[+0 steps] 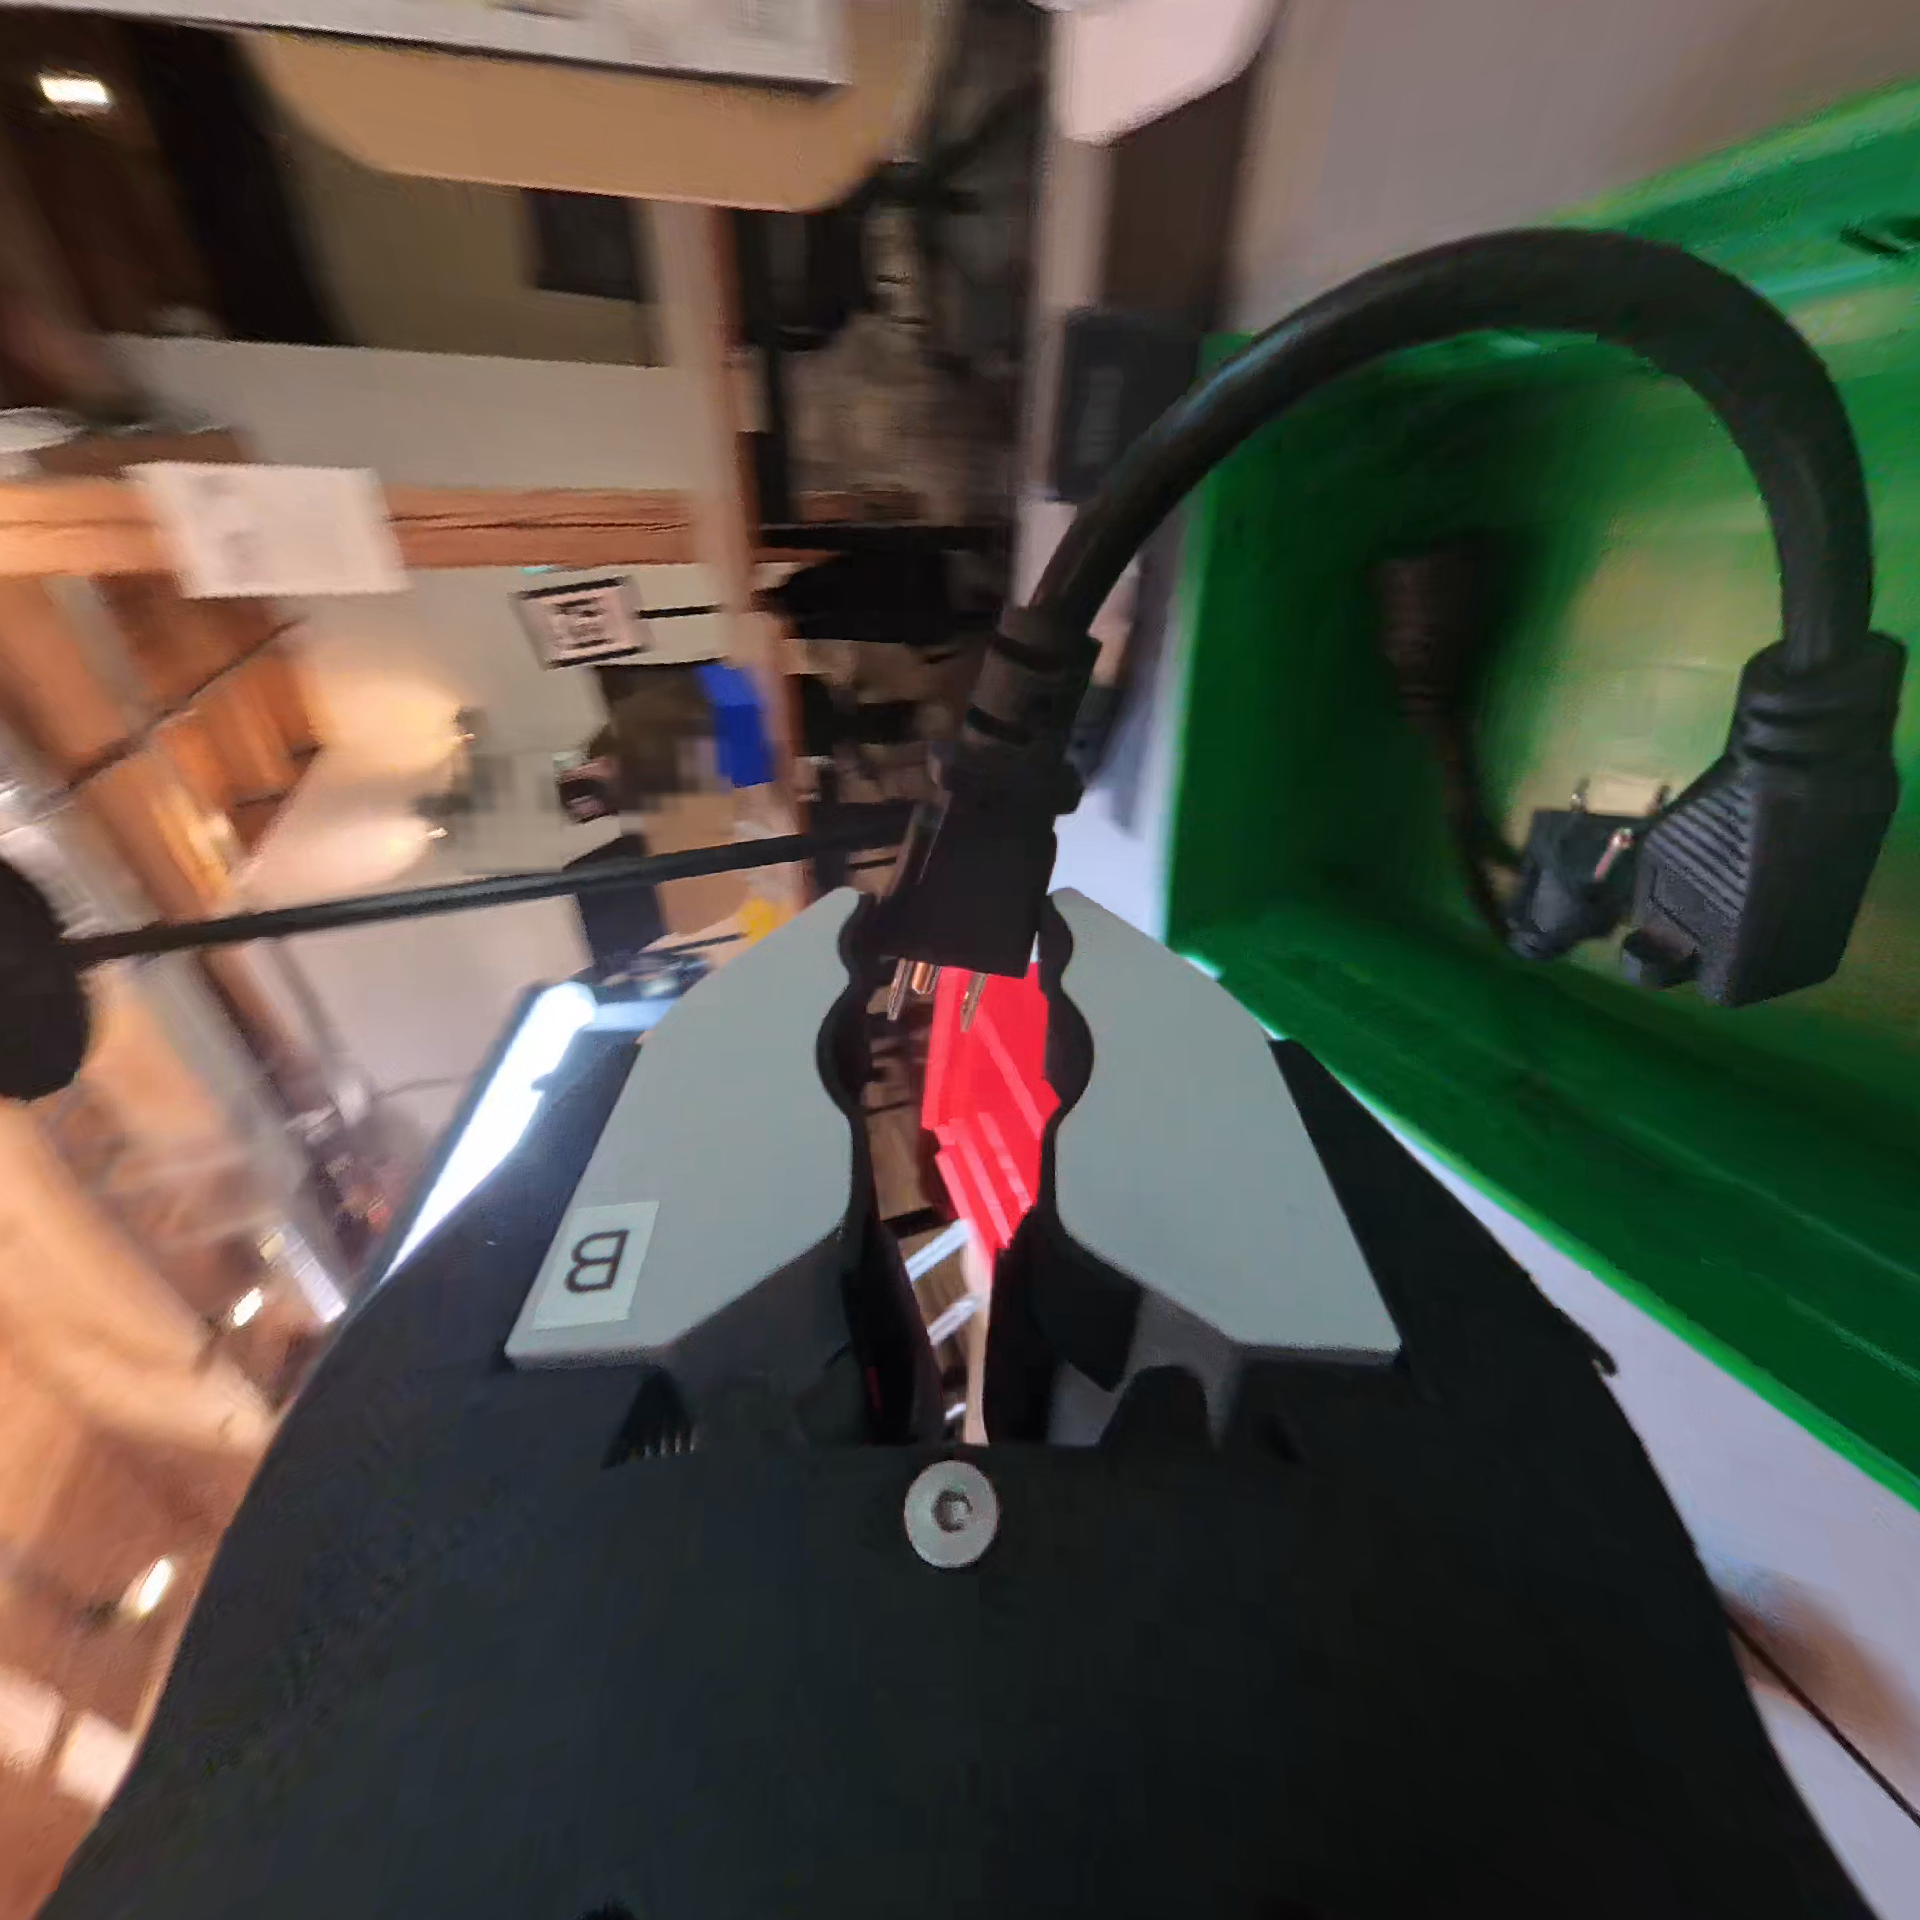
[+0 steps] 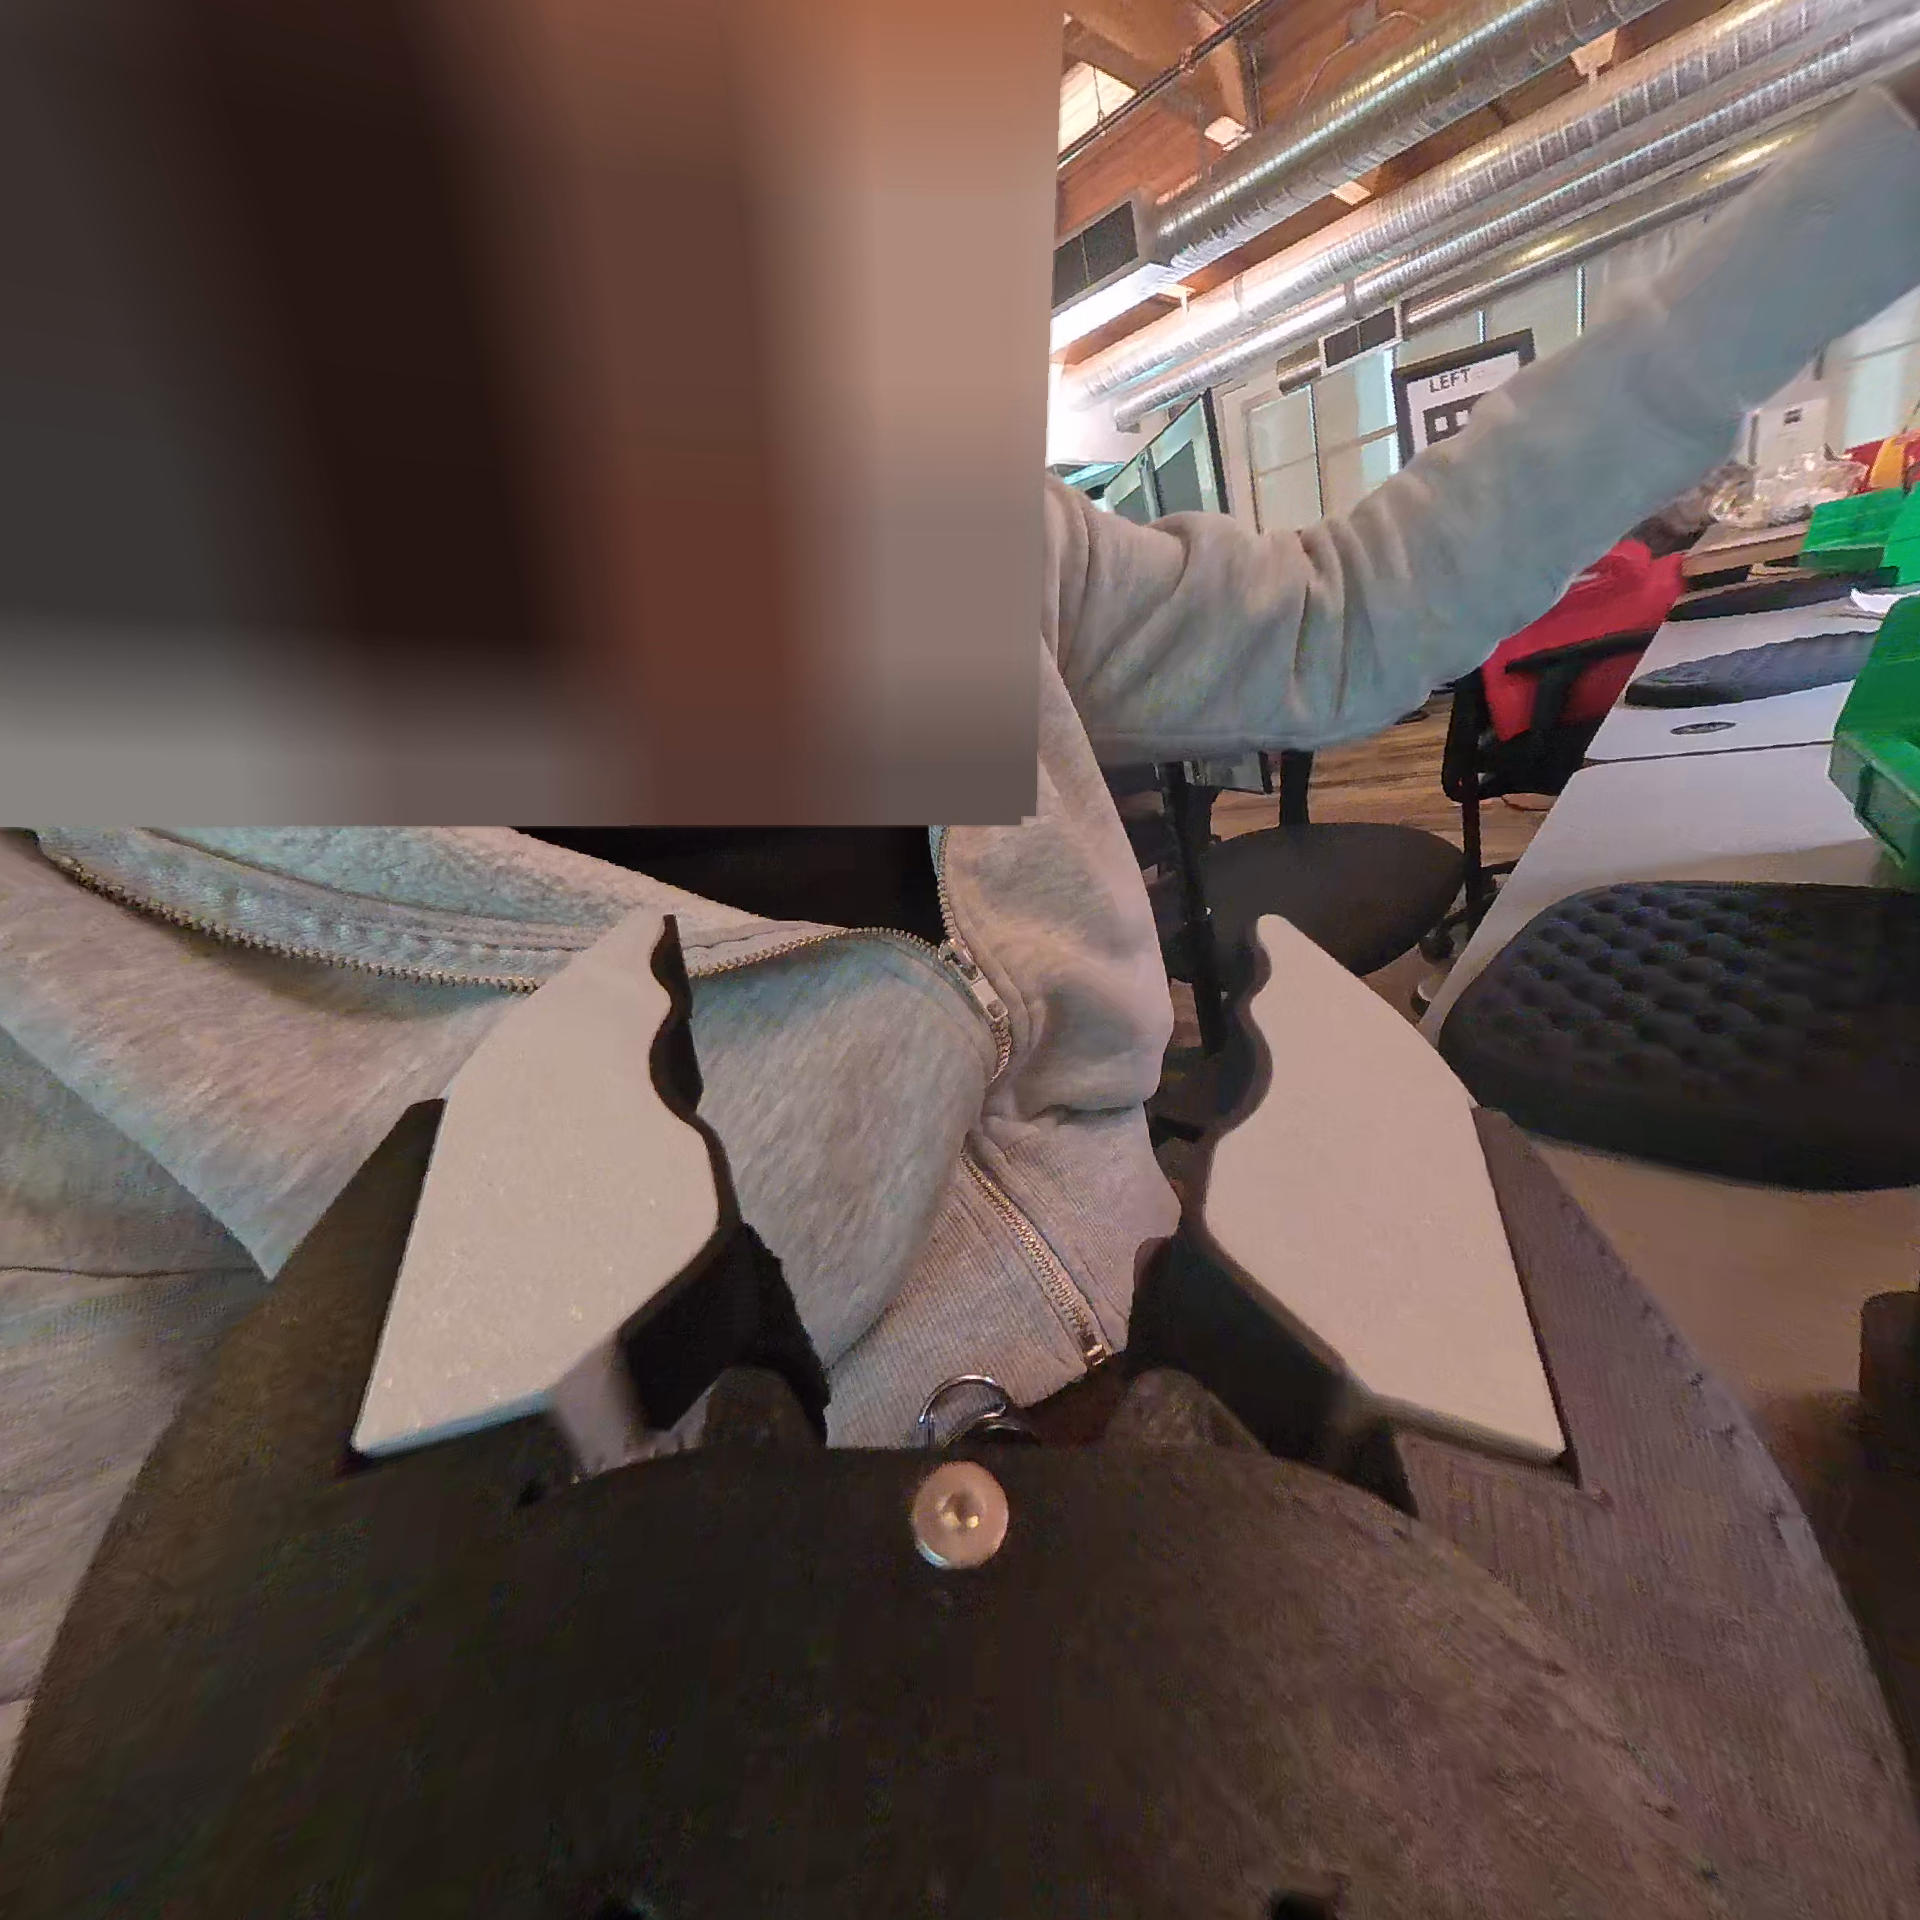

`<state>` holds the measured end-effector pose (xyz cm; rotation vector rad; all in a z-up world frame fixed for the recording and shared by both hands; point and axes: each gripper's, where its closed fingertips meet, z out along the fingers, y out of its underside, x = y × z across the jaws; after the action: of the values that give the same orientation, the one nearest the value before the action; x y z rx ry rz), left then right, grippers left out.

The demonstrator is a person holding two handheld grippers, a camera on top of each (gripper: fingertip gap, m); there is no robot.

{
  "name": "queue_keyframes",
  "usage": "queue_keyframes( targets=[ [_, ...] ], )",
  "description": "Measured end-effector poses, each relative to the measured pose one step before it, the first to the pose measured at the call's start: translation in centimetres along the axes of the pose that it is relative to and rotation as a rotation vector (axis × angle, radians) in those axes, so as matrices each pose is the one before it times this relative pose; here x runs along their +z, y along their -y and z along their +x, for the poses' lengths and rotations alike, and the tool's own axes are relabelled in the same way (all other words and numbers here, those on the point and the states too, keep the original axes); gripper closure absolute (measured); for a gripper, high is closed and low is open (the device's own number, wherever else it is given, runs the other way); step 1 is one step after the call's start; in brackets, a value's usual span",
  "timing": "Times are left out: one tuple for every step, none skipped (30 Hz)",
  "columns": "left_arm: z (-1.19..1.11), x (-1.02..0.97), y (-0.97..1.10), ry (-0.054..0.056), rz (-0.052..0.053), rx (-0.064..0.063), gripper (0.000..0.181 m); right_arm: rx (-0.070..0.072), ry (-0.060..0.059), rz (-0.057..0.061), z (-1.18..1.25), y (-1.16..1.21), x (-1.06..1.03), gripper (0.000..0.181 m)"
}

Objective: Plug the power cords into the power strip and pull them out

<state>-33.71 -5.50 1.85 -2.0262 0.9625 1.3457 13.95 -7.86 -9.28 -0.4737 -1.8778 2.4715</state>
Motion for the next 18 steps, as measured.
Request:
queue_keyframes(
  targets=[
    [-2.012,-1.266,0.221,0.0929,0.0159,-0.0368,0.153,-0.0006,-0.0003,0.0034,0.008,0.056,-0.026,0.08],
    [-1.854,-1.081,0.388,0.078,0.0224,-0.045,0.153,-0.0021,0.0001,0.0018,-0.014,0.033,-0.011,0.079],
    [-1.629,-0.881,0.486,0.0628,0.0226,-0.0472,0.153,-0.0012,-0.0003,0.0007,-0.009,0.014,0.002,0.077],
    [-1.499,-0.706,0.548,0.0606,0.0215,-0.043,0.153,0.0018,-0.0025,0.0006,0.055,0.01,-0.01,0.077],
    [-1.154,-0.555,0.666,0.0466,0.0242,-0.0407,0.153,0.0037,-0.0038,0.0014,0.081,0.017,-0.011,0.076],
    [-0.73,-0.452,0.783,0.0271,0.025,-0.0464,0.153,0.0029,-0.0033,0.0015,0.071,0.017,-0.012,0.076],
    [-0.404,-0.404,0.928,0.0158,0.0263,-0.042,0.153,0.0005,-0.0025,0.0008,0.04,0.015,-0.001,0.076],
    [-0.115,-0.417,1.112,0.0083,0.0347,-0.0307,0.153,-0.0019,-0.0014,0.0004,0.001,0.01,-0.002,0.075],
    [0.047,-0.417,1.226,0.0064,0.0402,-0.0247,0.153,-0.0032,-0.0015,0.0007,-0.007,0.021,-0.012,0.075],
    [0.148,-0.444,1.329,0.0092,0.0472,-0.0215,0.153,-0.0045,-0.0031,0.0008,0.012,0.034,-0.021,0.075],
    [0.28,-0.461,1.385,0.0086,0.0495,-0.0255,0.153,-0.0072,-0.0036,0.0007,0.015,0.036,-0.016,0.076],
    [0.465,-0.451,1.358,0.0016,0.0434,-0.0371,0.153,-0.0127,-0.0049,0.0008,0.019,0.049,-0.024,0.076],
    [0.678,-0.438,1.333,-0.0076,0.042,-0.0375,0.153,-0.0202,-0.0081,0.0021,0.055,0.082,-0.036,0.077],
    [0.833,-0.416,1.352,-0.0136,0.0442,-0.0381,0.153,-0.0272,-0.0112,0.0041,0.094,0.137,-0.073,0.078],
    [1.008,-0.355,1.318,-0.0207,0.0433,-0.0401,0.153,-0.0307,-0.0117,0.0054,0.081,0.169,-0.087,0.08],
    [1.198,-0.327,1.231,-0.0309,0.037,-0.0422,0.153,-0.0282,-0.0077,0.0072,0.0,0.201,-0.092,0.081],
    [1.378,-0.276,1.17,-0.038,0.0346,-0.0449,0.153,-0.0188,-0.0004,0.011,-0.093,0.248,-0.07,0.082],
    [1.467,-0.225,1.079,-0.0346,0.0319,-0.0425,0.153,-0.0057,0.0057,0.0146,-0.155,0.282,-0.049,0.082]
  ],
)
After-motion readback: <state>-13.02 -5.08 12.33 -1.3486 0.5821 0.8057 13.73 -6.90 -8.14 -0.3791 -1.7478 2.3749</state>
